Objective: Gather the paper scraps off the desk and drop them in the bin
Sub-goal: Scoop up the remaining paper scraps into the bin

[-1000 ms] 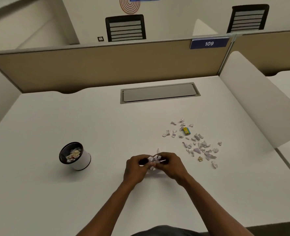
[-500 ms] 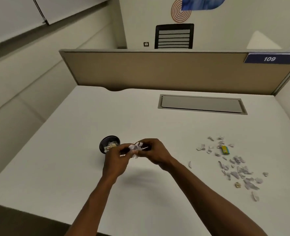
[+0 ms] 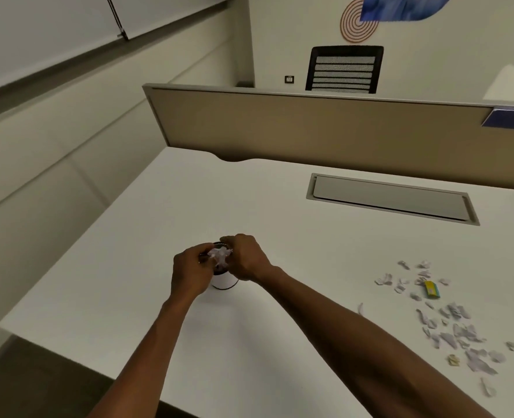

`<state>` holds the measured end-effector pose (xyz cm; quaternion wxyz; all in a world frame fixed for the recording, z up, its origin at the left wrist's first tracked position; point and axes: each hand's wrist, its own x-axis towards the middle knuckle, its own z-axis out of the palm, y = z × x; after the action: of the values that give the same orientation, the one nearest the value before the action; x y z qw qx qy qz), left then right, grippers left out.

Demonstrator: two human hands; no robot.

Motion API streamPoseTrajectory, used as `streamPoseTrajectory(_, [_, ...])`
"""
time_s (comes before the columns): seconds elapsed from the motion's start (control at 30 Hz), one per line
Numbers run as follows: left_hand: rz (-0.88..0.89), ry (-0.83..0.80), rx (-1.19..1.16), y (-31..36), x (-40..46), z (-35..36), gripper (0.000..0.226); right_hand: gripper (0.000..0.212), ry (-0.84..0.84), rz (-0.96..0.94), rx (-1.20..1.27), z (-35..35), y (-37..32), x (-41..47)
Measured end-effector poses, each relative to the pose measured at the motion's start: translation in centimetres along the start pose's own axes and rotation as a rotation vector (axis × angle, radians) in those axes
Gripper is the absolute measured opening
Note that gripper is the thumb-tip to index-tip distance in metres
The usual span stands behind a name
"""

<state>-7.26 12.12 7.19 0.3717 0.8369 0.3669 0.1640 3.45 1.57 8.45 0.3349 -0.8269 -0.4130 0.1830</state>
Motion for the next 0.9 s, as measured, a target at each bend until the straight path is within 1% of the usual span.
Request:
streamPoseTrajectory(0.07, [0.052, 0.023, 0.021, 0.0, -0.4, 0.3, 0.031, 0.049, -0.005, -0.036, -0.041, 0.2, 0.1, -0.2])
streamPoseTrajectory(0.1, [0.084, 0.032, 0.033, 0.0, -0.6, 0.4, 0.034, 0.055, 0.003, -0.055, -0.042, 0.3, 0.2, -0.4])
streamPoseTrajectory(0.23, [0.133, 0.046, 0.081, 0.1, -1.4, 1.1, 0.044, 0.057, 0.095, -0.1, 0.058, -0.1, 0.8, -1.7])
streamPoseTrajectory(0.33, [0.185, 0.068, 0.115, 0.1, -1.7, 1.5, 0.046, 0.065, 0.166, -0.052, 0.146, -0.7, 2.1, -3.2])
streamPoseTrajectory(0.47, [0.207, 0.118, 0.081, -0.1, -2.2, 2.0, 0.042, 0.058, 0.332, 0.087, 0.339, -1.2, 5.7, -7.8])
streamPoseTrajectory(0.53, [0.213, 0.14, 0.079, -0.3, -2.4, 2.3, 0.04, 0.053, 0.427, 0.192, 0.386, -1.3, 8.4, -11.4])
streamPoseTrajectory(0.63, [0.246, 0.188, 0.126, -0.3, -3.0, 2.9, 0.04, 0.042, 0.557, 0.382, 0.345, -1.3, 12.8, -17.5])
streamPoseTrajectory(0.7, [0.343, 0.226, 0.112, 0.6, -4.0, 3.9, 0.038, 0.037, 0.652, 0.487, 0.202, -1.6, 15.2, -21.1])
streamPoseTrajectory(0.73, [0.405, 0.215, 0.092, 1.3, -4.7, 4.7, 0.037, 0.037, 0.674, 0.527, 0.1, -1.7, 16.3, -22.6])
streamPoseTrajectory(0.8, [0.498, 0.114, 0.033, 2.9, -6.6, 6.9, 0.036, 0.046, 0.632, 0.57, -0.074, -1.9, 17.8, -24.3])
streamPoseTrajectory(0.9, [0.536, -0.159, -0.016, 4.6, -9.6, 11.2, 0.038, 0.068, 0.442, 0.583, -0.155, -2.3, 18.8, -24.7])
